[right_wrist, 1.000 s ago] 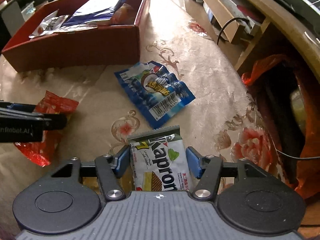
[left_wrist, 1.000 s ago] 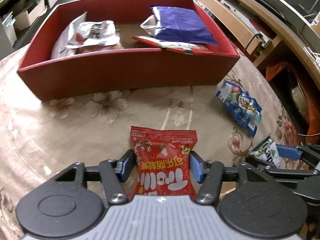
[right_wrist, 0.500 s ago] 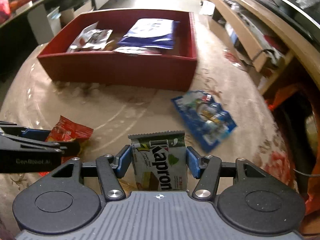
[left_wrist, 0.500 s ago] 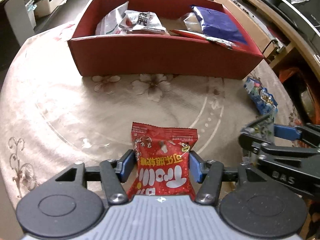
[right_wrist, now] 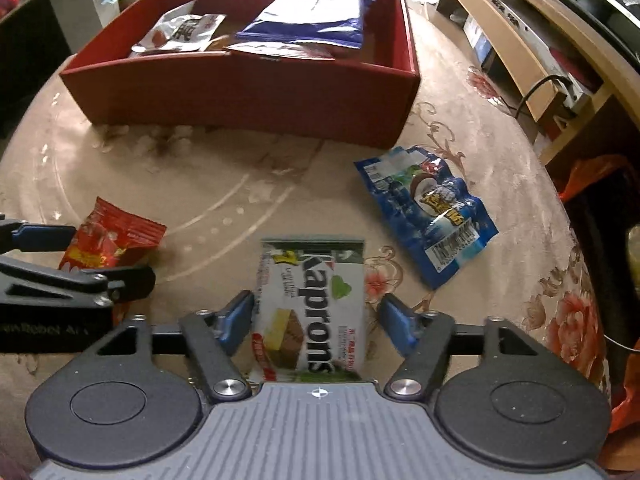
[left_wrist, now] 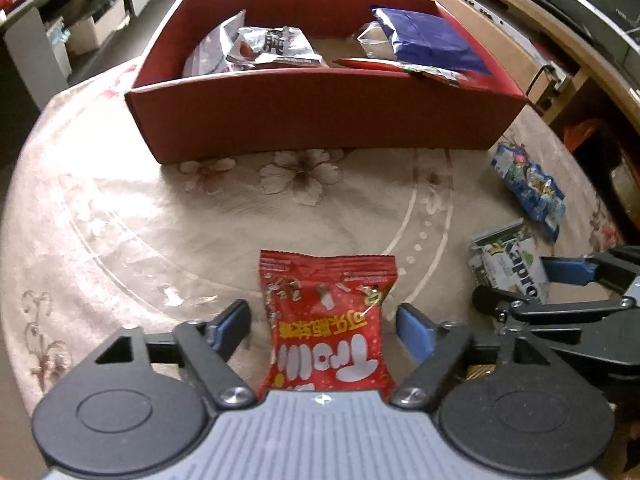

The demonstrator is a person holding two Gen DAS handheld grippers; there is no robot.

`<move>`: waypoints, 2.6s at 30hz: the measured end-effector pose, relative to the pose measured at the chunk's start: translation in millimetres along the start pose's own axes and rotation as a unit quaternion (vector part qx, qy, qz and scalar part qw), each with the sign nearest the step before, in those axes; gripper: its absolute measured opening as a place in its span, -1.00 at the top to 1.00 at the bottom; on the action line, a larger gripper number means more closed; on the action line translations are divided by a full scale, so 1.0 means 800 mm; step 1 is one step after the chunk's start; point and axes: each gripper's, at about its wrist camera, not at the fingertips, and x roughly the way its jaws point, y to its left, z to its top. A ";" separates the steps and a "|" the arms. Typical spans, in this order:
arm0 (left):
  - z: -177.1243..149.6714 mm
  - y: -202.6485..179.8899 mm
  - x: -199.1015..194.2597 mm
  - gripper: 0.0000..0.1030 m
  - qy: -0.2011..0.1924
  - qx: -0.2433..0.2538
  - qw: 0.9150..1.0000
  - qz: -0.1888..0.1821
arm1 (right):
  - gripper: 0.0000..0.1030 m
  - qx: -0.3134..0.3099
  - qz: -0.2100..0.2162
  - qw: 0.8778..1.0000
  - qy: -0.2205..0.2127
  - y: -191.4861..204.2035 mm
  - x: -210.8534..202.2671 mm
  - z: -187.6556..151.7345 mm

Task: Organize snacks
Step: 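Grasp the red Trolli bag with left tool while right tool grasps the Kaprons wafer, then lift the Trolli bag and Kaprons wafer and carry both over the red box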

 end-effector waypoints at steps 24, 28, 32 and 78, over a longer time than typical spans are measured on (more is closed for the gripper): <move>-0.003 0.031 -0.016 -0.14 0.009 -0.056 0.998 -0.024 | -0.26 0.002 -0.003 0.999 -0.040 0.024 -0.036 -0.007; -0.001 0.029 -0.012 -0.43 0.005 -0.061 0.998 -0.027 | -0.26 0.006 -0.001 0.999 -0.038 0.021 -0.034 -0.006; -0.008 0.022 -0.012 -0.47 -0.007 -0.052 0.998 -0.017 | -0.26 0.012 -0.002 0.999 -0.032 0.015 -0.030 -0.006; 0.092 0.034 -0.072 0.04 -0.117 -0.072 0.990 -0.008 | -0.26 0.052 0.024 0.987 -0.151 0.013 -0.078 0.080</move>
